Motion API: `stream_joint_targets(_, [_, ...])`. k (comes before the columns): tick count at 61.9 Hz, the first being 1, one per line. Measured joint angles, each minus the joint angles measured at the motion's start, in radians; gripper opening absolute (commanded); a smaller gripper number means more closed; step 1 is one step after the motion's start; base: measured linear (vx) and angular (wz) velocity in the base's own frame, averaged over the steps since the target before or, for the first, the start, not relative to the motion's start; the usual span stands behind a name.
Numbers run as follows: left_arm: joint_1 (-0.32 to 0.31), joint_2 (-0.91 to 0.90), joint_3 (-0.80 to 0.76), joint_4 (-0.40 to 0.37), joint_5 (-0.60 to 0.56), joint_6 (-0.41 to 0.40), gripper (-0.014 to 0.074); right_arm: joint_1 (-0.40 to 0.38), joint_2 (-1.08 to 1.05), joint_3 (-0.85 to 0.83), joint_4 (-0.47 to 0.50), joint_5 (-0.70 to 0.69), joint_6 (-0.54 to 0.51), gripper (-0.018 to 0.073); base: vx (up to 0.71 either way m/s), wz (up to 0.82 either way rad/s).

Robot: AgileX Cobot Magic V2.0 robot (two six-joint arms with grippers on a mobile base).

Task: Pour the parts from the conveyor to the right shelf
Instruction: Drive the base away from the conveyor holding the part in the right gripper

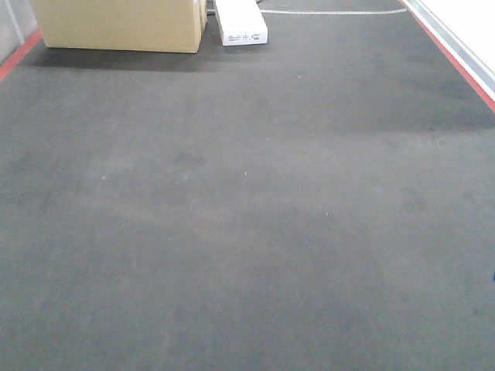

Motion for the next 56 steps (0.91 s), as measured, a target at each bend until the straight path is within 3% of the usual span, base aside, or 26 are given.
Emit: stream_joint_targets(56, [0.000,0.000,0.000,0.000,0.000,0.000,-0.0006,0.000,0.000,0.000,0.000,0.000,0.000,-0.0006,-0.34,0.08])
